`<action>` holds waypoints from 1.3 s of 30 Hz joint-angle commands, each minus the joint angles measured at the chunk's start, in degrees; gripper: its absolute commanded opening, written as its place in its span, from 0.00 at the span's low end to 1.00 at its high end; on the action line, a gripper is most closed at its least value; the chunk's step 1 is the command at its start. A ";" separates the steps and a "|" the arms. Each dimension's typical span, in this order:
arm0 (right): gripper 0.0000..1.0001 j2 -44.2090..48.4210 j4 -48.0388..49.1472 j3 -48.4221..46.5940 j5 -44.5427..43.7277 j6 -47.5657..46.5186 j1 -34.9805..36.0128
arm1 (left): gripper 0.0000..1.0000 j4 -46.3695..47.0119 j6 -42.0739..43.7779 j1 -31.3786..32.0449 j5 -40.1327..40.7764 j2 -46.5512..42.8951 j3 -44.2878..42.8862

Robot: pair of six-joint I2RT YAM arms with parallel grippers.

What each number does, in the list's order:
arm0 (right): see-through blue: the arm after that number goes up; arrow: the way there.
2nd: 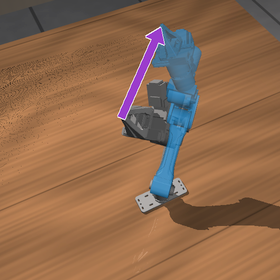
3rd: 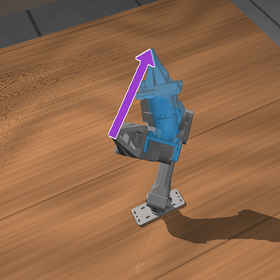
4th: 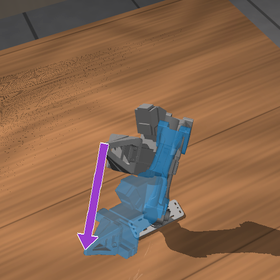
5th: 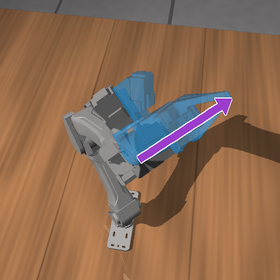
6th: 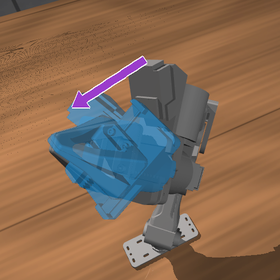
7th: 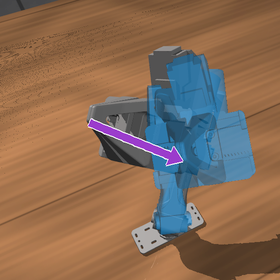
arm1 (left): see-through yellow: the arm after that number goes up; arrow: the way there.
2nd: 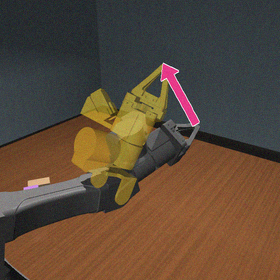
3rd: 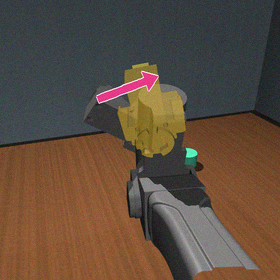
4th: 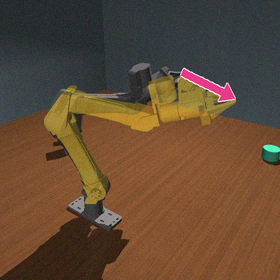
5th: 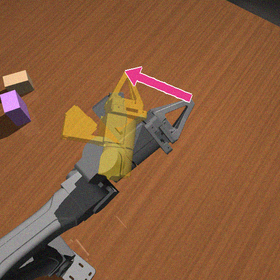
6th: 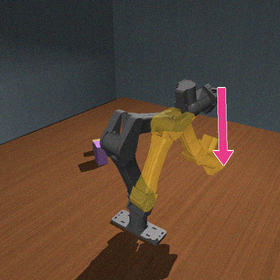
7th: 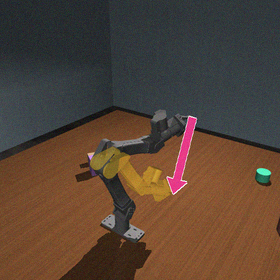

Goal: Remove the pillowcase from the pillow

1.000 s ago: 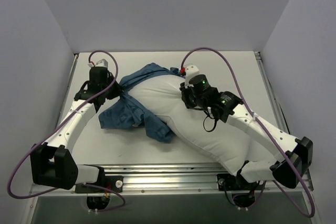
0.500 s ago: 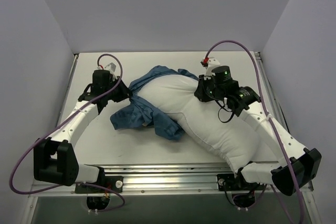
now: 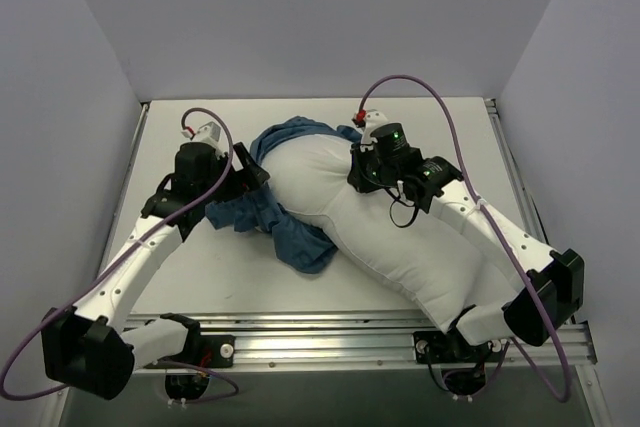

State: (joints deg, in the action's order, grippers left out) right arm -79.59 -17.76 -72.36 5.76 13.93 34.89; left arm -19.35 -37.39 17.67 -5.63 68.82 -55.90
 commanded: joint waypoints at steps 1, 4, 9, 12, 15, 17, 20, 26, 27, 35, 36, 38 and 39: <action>0.00 0.40 7.56 -1.91 -0.49 2.15 0.88 | 0.97 -3.75 -1.11 2.19 5.10 -5.44 1.40; 0.00 -0.21 7.56 -1.82 -0.49 1.89 1.58 | 0.96 -3.33 -1.28 4.12 8.18 -7.47 4.55; 0.00 -1.53 7.48 -2.17 -0.31 1.53 2.19 | 0.92 2.21 -2.86 5.97 9.22 -4.23 7.82; 0.00 -1.79 6.78 -2.26 -0.57 1.27 2.63 | 0.90 5.37 -3.04 6.06 10.37 -1.06 7.74; 0.00 -1.44 6.07 -1.82 -1.63 1.27 2.55 | 0.79 6.87 -3.57 6.15 13.27 1.23 7.74; 0.00 -0.75 5.63 -1.73 -2.59 0.92 2.63 | 0.55 6.88 -3.57 6.15 15.20 1.85 7.56; 0.00 0.40 4.58 -1.38 -4.17 0.31 2.46 | 0.25 4.51 -3.31 5.97 19.59 1.15 7.38; 0.00 3.03 0.62 -0.68 -6.82 -1.28 -2.09 | 0.13 -0.51 -7.87 0.72 30.50 -2.80 10.80; 0.00 4.61 0.53 -0.51 -6.38 -1.36 -2.98 | 0.13 -0.42 -9.27 -0.78 30.68 -3.33 11.59; 0.00 10.15 -4.73 -2.00 4.94 -6.63 -5.54 | 0.14 6.16 -12.80 -11.95 29.53 -0.71 12.49; 0.00 10.59 -5.26 -2.09 6.18 -7.77 -5.80 | 0.14 6.52 -12.63 -12.74 29.53 0.43 11.61; 0.00 11.73 -5.88 -2.52 6.72 -7.61 -6.07 | 0.14 6.87 -11.66 -13.19 29.53 4.47 9.50; 0.00 12.09 -5.88 -3.57 6.72 -7.26 -6.24 | 0.14 6.61 -11.13 -13.45 29.27 5.96 7.32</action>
State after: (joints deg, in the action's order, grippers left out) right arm -71.61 -23.83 -72.20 12.51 8.82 30.48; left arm -15.40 -49.10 5.34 20.16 71.40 -43.64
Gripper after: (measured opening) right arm 0.054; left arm 0.143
